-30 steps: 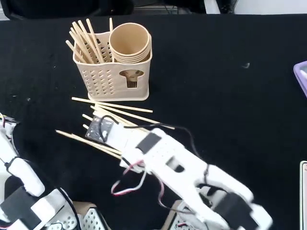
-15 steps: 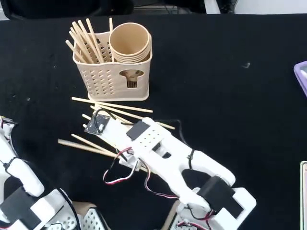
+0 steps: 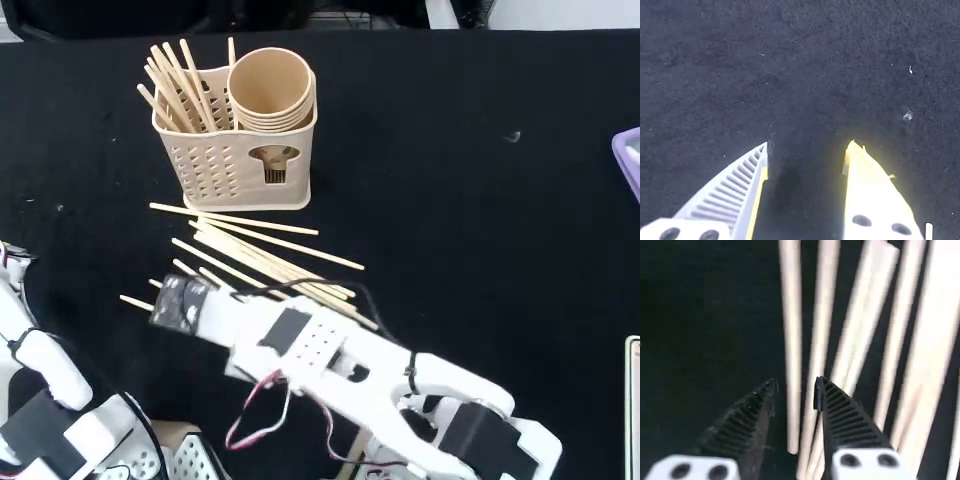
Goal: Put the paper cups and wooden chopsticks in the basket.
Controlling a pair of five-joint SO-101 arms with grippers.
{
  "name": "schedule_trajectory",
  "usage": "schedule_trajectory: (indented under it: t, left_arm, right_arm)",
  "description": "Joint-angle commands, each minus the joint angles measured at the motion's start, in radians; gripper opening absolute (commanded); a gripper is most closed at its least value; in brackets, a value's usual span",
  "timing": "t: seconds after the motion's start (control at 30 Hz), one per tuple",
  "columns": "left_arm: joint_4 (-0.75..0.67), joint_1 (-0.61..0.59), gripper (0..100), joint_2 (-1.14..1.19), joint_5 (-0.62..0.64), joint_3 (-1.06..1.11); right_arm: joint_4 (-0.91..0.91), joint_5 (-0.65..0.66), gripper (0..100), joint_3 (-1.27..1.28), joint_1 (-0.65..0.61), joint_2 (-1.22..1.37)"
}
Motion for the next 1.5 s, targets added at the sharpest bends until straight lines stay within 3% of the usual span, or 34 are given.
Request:
schedule_trajectory:
  t: [0.0, 0.13, 0.6, 0.73, 0.83, 1.13, 1.47]
  left_arm:
    - [-0.005, -0.008, 24, -0.035, -0.003, -0.042]
    - [-0.005, -0.008, 24, -0.035, -0.003, -0.042]
    - [-0.005, -0.008, 24, -0.035, -0.003, -0.042]
    - [-0.005, -0.008, 24, -0.035, -0.003, -0.042]
    - [-0.005, -0.008, 24, -0.035, -0.003, -0.042]
    - [-0.005, -0.01, 24, -0.035, -0.003, -0.042]
    - [-0.005, -0.004, 24, -0.035, -0.003, -0.042]
  right_arm:
    - [-0.035, -0.011, 12.3, -0.027, 0.009, 0.007]
    - [-0.038, -0.003, 12.3, -0.088, 0.061, 0.101]
    - [-0.031, -0.002, 11.8, -0.222, 0.011, 0.329]
    - [-0.031, -0.002, 0.5, -0.228, 0.012, 0.335]
    - [-0.029, -0.002, 0.9, -0.223, 0.012, 0.321]
    - [0.043, -0.002, 1.0, -0.142, 0.049, 0.067]
    - [0.048, -0.009, 1.0, 0.01, 0.196, -0.466]
